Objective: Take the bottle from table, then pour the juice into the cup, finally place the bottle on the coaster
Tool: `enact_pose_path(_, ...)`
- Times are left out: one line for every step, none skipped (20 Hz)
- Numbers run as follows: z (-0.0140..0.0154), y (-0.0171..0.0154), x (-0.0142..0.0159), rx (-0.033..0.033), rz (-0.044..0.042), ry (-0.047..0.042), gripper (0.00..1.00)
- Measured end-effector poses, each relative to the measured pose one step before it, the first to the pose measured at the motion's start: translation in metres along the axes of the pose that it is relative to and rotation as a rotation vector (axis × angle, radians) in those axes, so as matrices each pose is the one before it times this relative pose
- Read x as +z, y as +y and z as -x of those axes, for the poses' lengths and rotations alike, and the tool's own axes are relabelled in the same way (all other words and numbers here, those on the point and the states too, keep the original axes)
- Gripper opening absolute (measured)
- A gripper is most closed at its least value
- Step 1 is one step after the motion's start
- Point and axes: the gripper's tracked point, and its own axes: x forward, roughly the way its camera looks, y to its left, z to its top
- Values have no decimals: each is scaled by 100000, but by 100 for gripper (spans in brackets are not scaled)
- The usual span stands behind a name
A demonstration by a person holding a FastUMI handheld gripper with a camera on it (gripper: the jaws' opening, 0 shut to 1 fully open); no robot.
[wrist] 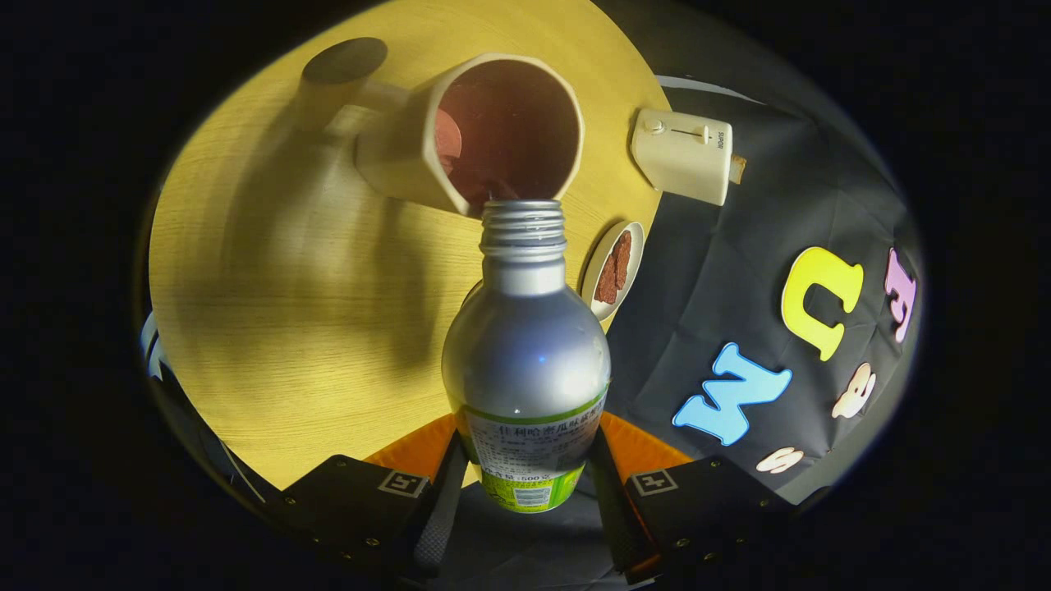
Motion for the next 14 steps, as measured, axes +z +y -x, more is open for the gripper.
enact_pose_path(-33, -157, 33, -51, 567, 170, 75)
enact_pose_path(29, -24, 56, 166, 314, 294, 74)
enact_pose_path(61, -17, 23, 373, 262, 262, 75)
enact_pose_path(-54, -64, -11, 316, 516, 326, 74)
enact_pose_path(-35, -191, 34, 100, 864, 319, 75)
enact_pose_path(81, -199, 54, -215, 856, 179, 75)
enact_pose_path(51, -137, 63, -8, 691, 131, 75)
enact_pose_path(-19, -109, 114, -183, 957, 50, 75)
enact_pose_path(62, -198, 46, -250, 1200, 172, 75)
enact_pose_path(-35, -81, 180, 36, 873, 161, 74)
enact_pose_path(57, -38, 36, 181, 429, 72, 74)
enact_pose_path(34, 33, 34, 49, 245, 89, 74)
enact_pose_path(18, -119, -32, 78, 369, 427, 74)
enact_pose_path(55, -10, 19, -27, 212, 241, 74)
